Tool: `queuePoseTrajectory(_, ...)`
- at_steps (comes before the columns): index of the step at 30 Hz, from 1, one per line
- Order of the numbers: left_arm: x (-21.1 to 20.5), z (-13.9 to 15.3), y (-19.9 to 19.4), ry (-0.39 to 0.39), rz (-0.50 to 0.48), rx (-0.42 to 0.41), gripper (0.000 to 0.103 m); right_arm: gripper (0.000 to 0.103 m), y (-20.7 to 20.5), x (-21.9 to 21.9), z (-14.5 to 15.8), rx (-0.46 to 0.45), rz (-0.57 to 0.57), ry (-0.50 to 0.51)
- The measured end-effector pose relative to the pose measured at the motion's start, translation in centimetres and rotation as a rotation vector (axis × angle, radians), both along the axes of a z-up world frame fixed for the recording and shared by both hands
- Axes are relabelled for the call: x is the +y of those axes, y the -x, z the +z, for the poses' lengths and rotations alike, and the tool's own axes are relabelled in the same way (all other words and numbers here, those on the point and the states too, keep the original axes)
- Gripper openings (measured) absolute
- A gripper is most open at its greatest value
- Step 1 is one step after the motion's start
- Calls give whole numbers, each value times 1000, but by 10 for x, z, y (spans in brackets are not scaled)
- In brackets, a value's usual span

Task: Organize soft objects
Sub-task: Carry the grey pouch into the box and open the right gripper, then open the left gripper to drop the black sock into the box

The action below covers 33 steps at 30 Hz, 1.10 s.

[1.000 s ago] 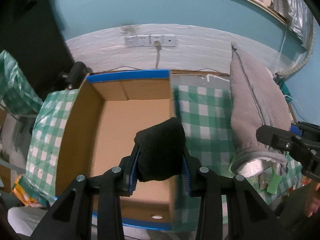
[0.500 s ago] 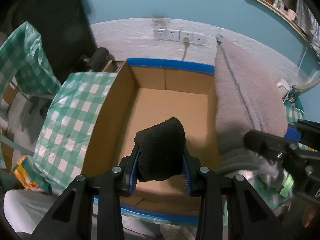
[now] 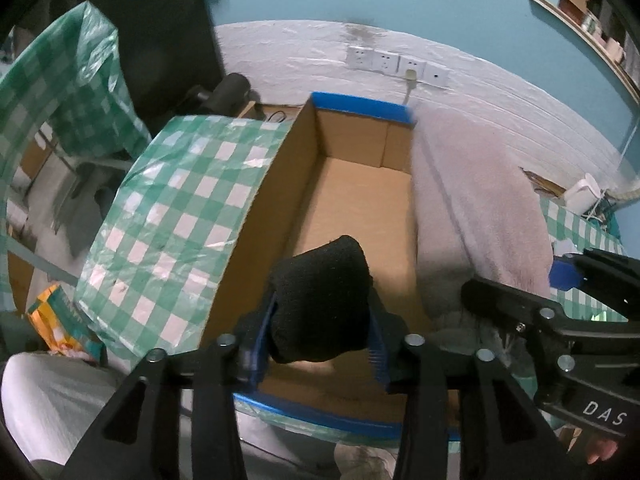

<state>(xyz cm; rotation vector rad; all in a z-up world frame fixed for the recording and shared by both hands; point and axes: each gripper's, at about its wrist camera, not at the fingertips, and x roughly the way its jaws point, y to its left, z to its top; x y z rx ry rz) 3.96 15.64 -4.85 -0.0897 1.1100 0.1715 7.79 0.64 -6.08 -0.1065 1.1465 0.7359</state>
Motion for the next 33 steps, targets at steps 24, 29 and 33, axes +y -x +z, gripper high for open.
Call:
queuePoseTrajectory(24, -28, 10, -4, 2, -44, -20, 73, 71, 8, -72, 22, -42, -154, 7)
queuePoseTrajectory(29, -50, 13, -4, 3, -91, -30, 73, 71, 12, -95, 24, -44, -185, 13)
queuePoseTrajectory(33, -72, 15, -5, -13, -141, -35, 73, 72, 15, -116, 25, -48, -218, 17)
